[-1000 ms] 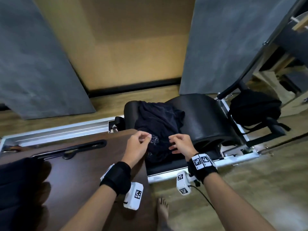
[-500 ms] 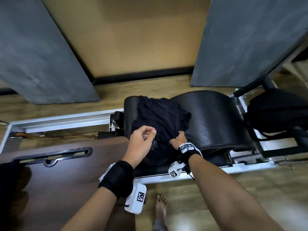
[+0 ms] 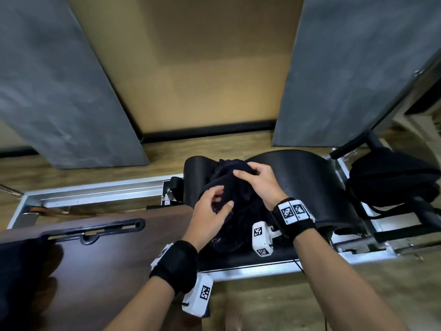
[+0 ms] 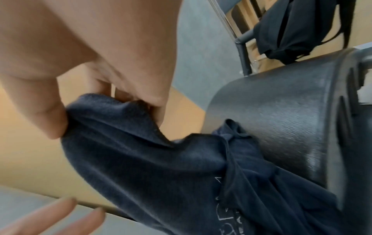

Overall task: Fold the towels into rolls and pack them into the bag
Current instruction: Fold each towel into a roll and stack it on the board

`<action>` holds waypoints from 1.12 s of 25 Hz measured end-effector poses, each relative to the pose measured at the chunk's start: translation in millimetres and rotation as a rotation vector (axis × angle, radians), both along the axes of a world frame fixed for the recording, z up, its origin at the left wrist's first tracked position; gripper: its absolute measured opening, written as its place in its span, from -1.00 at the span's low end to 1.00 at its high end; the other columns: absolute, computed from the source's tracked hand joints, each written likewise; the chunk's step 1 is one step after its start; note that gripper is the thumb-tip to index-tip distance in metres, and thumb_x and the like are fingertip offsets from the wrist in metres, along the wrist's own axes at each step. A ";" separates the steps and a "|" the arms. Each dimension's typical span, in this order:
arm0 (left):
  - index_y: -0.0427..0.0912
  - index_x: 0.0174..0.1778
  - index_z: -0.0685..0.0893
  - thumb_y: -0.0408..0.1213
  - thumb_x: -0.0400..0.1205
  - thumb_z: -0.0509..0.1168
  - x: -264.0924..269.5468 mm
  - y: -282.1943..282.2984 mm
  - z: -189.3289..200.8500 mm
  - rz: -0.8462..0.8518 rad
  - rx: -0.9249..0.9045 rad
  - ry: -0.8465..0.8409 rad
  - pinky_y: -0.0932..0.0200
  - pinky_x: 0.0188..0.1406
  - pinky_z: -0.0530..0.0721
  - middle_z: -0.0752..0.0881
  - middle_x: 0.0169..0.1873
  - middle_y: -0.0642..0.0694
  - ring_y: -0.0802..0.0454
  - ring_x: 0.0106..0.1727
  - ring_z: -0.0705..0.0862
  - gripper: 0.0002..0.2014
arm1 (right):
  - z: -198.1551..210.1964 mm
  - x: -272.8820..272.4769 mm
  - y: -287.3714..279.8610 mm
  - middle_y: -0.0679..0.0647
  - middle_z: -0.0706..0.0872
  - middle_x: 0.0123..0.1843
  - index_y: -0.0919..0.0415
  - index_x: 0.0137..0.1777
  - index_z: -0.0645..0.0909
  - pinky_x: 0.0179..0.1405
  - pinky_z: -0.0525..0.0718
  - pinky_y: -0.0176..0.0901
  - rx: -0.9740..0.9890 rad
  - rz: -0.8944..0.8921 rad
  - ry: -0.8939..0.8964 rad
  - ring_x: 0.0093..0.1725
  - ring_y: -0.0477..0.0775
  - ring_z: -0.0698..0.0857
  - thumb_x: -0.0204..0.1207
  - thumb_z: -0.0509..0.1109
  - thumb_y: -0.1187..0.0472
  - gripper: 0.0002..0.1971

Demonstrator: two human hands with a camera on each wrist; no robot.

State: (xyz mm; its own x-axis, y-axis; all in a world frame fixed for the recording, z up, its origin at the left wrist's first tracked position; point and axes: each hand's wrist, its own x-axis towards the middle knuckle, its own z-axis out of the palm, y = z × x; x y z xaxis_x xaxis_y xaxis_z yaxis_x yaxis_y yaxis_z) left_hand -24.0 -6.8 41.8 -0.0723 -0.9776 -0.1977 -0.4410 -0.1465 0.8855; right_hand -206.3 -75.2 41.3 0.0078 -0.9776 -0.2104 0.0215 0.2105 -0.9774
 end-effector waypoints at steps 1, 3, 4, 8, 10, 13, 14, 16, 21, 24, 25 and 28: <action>0.01 0.64 0.54 -0.13 0.71 0.51 1.7 5.5 9.2 -0.030 -0.040 0.003 0.30 0.35 0.61 0.63 0.49 0.19 0.26 0.46 0.61 -0.44 | 19.7 2.0 8.8 0.19 0.91 0.01 0.16 0.02 0.86 0.11 0.83 0.05 -0.045 0.031 -0.013 0.06 0.10 0.87 0.56 0.63 0.19 -0.90; 0.11 0.74 0.42 -0.08 0.67 0.56 6.0 19.7 31.3 -0.075 -0.124 0.056 0.25 0.41 0.59 0.55 0.58 0.27 0.35 0.56 0.52 -0.28 | 55.9 6.7 31.3 0.16 0.91 0.08 0.14 0.12 0.86 0.17 0.83 -0.02 -0.132 0.072 -0.025 0.15 0.14 0.87 0.57 0.62 0.20 -0.84; 0.16 0.77 0.39 -0.05 0.65 0.58 8.4 28.6 43.3 -0.096 -0.159 0.094 0.31 0.40 0.58 0.55 0.59 0.31 0.38 0.56 0.51 -0.22 | 73.1 8.9 44.4 0.15 0.90 0.12 0.13 0.16 0.85 0.21 0.83 0.00 -0.166 0.084 -0.035 0.19 0.16 0.86 0.58 0.61 0.20 -0.82; 0.22 0.68 0.48 -0.07 0.59 0.65 15.8 75.3 87.0 -0.181 -0.272 0.237 0.48 0.17 0.64 0.75 0.36 0.31 0.35 0.36 0.71 -0.25 | 124.4 21.6 108.2 0.16 0.84 0.29 0.07 0.30 0.82 0.35 0.75 0.11 -0.220 0.135 -0.071 0.32 0.19 0.81 0.56 0.57 0.20 -0.69; 0.13 0.47 0.67 -0.25 0.63 0.61 23.5 104.7 103.2 -0.144 -0.356 0.268 0.39 0.09 0.69 0.83 0.17 0.26 0.24 0.17 0.80 -0.50 | 141.0 30.6 149.8 0.14 0.81 0.34 0.02 0.35 0.81 0.38 0.72 0.07 -0.260 0.108 -0.037 0.36 0.14 0.78 0.50 0.56 0.26 -0.59; -0.05 0.11 0.84 -0.47 0.65 0.52 40.4 154.8 121.6 -0.087 -0.437 0.304 0.30 0.05 0.74 0.90 -0.05 0.15 0.17 0.01 0.86 -0.77 | 155.9 42.3 218.8 0.17 0.82 0.35 -0.02 0.48 0.71 0.30 0.78 0.01 -0.312 0.073 -0.132 0.37 0.19 0.79 0.53 0.48 0.47 -0.43; -0.06 0.07 0.86 -0.49 0.67 0.50 47.6 173.6 127.5 -0.098 -0.445 0.316 0.32 0.06 0.75 0.91 -0.06 0.15 0.17 0.02 0.87 -0.78 | 159.8 46.6 243.5 0.21 0.82 0.36 0.02 0.51 0.68 0.23 0.80 0.01 -0.323 0.071 -0.183 0.37 0.23 0.79 0.53 0.47 0.50 -0.41; -0.01 0.05 0.88 -0.51 0.70 0.44 60.9 208.1 136.2 -0.122 -0.471 0.332 0.36 0.08 0.75 0.91 -0.05 0.19 0.20 0.05 0.88 -0.73 | 164.1 56.9 287.6 0.30 0.80 0.34 0.15 0.49 0.67 0.13 0.82 0.02 -0.340 0.036 -0.261 0.35 0.32 0.80 0.52 0.49 0.53 -0.45; 0.06 0.06 0.82 -0.45 0.82 0.29 104.2 300.2 163.1 -0.058 -0.569 0.342 0.32 0.08 0.74 0.90 -0.07 0.20 0.23 0.04 0.86 -0.70 | 174.0 95.2 400.4 0.47 0.76 0.32 0.25 0.43 0.50 0.05 0.86 -0.01 -0.321 -0.313 -0.266 0.22 0.44 0.84 0.58 0.55 0.48 -0.52; -0.02 0.03 0.81 -0.34 0.85 0.27 124.1 339.3 172.6 -0.005 -0.543 0.322 0.12 0.07 0.78 0.90 -0.10 0.09 0.18 -0.01 0.87 -0.78 | 175.6 116.6 457.0 0.06 0.43 0.73 -0.12 0.64 0.41 0.24 0.82 -0.01 -0.496 -0.025 0.106 0.48 0.12 0.71 0.50 0.43 0.70 -0.13; -0.05 0.01 0.81 -0.30 0.84 0.29 127.3 348.8 175.0 0.007 -0.532 0.301 0.04 0.06 0.80 0.90 -0.12 0.05 0.14 -0.03 0.87 -0.80 | 174.4 124.9 468.7 -0.13 0.25 0.81 -0.25 0.72 0.35 0.31 0.79 -0.06 -0.550 0.127 0.266 0.62 -0.03 0.56 0.46 0.38 0.73 0.01; -0.16 0.03 0.83 -0.29 0.82 0.34 142.8 383.0 181.2 -0.015 -0.482 0.262 -0.19 0.14 0.82 0.90 -0.11 -0.04 0.06 -0.01 0.88 -0.84 | 177.6 155.7 496.2 -0.13 0.43 0.71 -0.13 0.60 0.58 0.47 0.68 -0.07 -0.720 0.171 0.534 0.67 -0.13 0.47 0.40 0.43 0.64 -0.14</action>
State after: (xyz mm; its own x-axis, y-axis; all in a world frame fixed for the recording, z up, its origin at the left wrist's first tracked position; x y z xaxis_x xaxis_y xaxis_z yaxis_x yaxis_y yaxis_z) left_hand 118.9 376.2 223.0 -0.0738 -0.9513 0.2993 -0.1952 0.3081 0.9311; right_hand -50.6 421.1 218.9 0.2415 -0.8686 0.4326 -0.4469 -0.4953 -0.7450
